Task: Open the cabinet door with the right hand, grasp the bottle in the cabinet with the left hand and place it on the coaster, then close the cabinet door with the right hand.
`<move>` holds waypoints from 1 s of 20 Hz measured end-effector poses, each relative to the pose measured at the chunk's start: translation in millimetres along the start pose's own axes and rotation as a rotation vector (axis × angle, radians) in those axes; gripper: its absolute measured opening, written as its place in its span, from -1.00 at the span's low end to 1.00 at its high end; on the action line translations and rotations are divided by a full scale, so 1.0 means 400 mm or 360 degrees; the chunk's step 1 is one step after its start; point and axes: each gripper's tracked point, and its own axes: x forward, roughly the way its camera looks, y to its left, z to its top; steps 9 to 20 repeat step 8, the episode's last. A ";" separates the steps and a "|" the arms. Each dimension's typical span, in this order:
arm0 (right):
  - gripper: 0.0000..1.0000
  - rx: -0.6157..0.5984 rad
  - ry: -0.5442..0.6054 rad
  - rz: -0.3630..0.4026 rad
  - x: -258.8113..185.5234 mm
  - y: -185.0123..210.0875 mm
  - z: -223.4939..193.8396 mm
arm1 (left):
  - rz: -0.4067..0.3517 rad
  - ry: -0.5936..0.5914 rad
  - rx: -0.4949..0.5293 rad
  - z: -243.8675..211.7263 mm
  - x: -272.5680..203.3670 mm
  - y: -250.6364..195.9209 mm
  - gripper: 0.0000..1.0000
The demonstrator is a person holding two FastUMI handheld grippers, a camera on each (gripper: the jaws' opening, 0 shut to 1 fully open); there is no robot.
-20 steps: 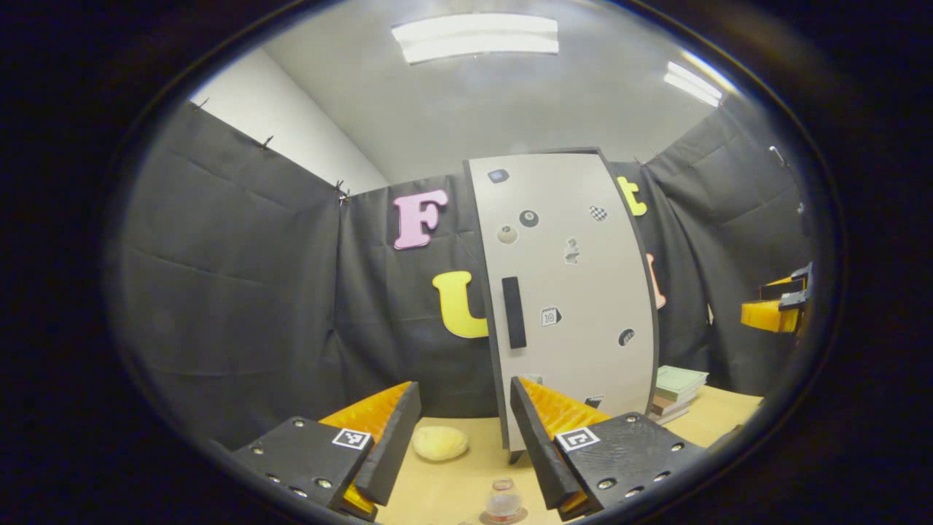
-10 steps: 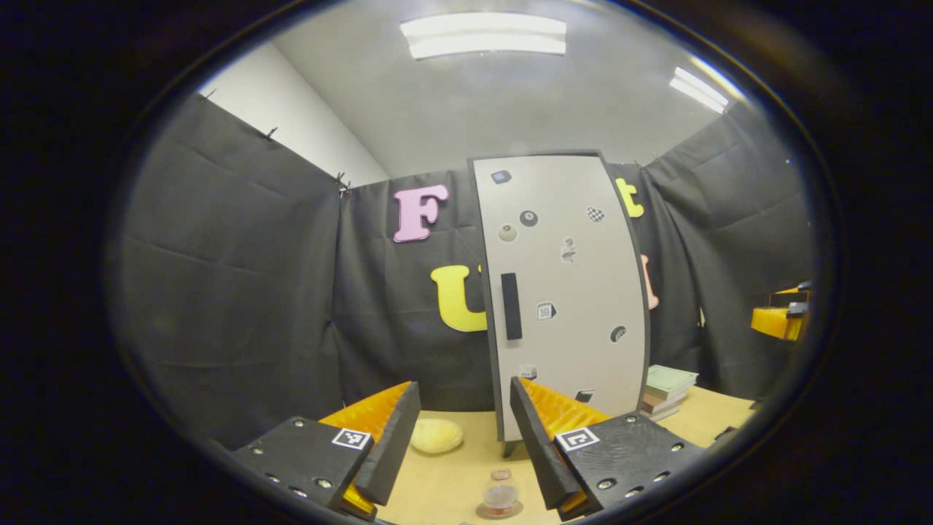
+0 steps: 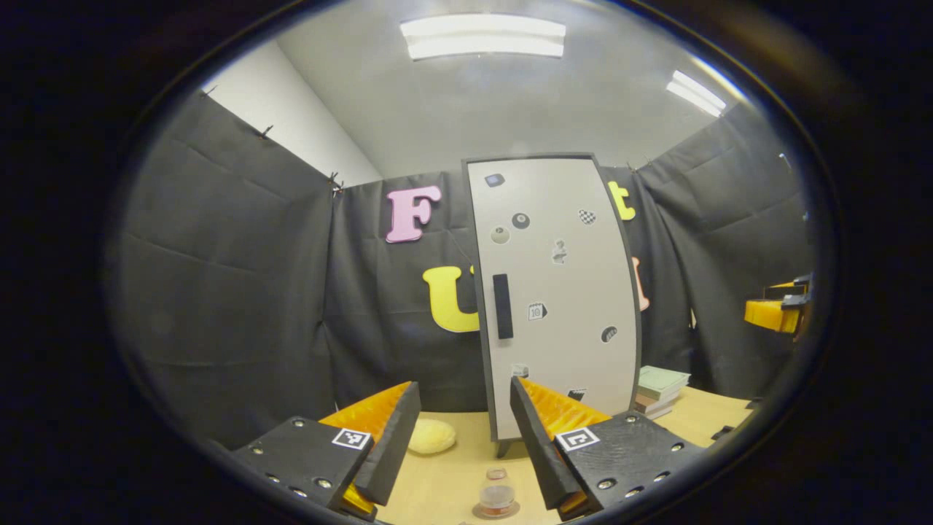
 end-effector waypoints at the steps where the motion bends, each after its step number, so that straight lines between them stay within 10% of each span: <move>1: 0.96 0.0000 0.0001 -0.0002 0.000 0.002 -0.001 | 0.0002 0.0002 -0.0003 -0.001 0.002 0.002 0.48; 20: 0.86 -0.0016 -0.0004 -0.0012 -0.003 0.019 0.000 | -0.0006 -0.0004 0.0006 -0.001 -0.004 0.019 0.48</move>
